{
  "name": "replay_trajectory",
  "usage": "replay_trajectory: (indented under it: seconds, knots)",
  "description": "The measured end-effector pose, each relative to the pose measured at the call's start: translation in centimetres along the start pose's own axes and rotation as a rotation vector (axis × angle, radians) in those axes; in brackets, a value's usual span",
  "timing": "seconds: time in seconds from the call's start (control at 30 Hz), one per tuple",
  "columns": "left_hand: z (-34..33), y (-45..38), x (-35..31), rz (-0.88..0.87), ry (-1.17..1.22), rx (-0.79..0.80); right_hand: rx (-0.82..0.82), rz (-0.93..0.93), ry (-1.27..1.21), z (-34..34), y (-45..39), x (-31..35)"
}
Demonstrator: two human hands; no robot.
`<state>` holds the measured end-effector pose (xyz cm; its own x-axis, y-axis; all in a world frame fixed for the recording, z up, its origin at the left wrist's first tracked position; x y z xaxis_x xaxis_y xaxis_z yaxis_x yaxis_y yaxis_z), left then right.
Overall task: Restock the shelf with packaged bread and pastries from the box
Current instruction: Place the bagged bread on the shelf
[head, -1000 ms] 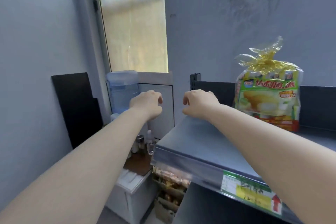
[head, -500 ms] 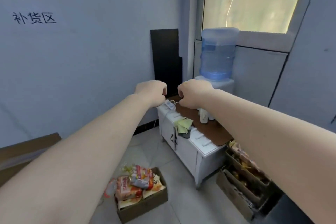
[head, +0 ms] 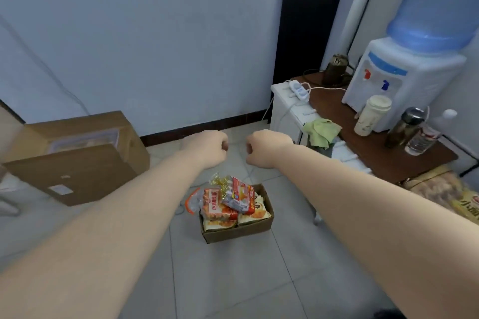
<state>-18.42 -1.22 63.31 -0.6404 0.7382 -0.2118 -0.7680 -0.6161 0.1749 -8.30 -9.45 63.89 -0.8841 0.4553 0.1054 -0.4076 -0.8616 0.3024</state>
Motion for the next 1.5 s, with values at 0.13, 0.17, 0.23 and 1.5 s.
replay_trajectory:
  seconds: [0.13,0.17,0.23,1.5]
  knots:
    - [-6.5,-4.0,4.0,0.117,0.127,0.116,0.130,-0.002,-0.031,-5.0,-6.6,-0.7]
    - [-8.1,-5.0,4.8,0.154,0.159,0.146,0.162,-0.007,-0.043,-6.2,-8.3,-1.1]
    - [-11.4,-7.1,6.3,0.236,0.240,0.197,0.224,-0.025,-0.081,-8.6,-11.7,-2.2]
    - [-55.5,-29.0,18.1,1.036,1.464,0.107,0.494,-0.374,-0.793,-48.8,-49.7,-10.5]
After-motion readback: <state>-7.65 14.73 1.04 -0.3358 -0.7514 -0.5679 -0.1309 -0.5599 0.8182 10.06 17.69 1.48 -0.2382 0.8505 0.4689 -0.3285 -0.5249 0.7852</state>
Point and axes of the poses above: each hand's wrist, its own y-axis away from the middle knuckle, its own z-axis out of the back of the hand, x = y × z, the point moved 4 cm from there along -y, towards the middle knuckle, and after that the axes turned 5 degrees about -z, right-handed, at the moved point
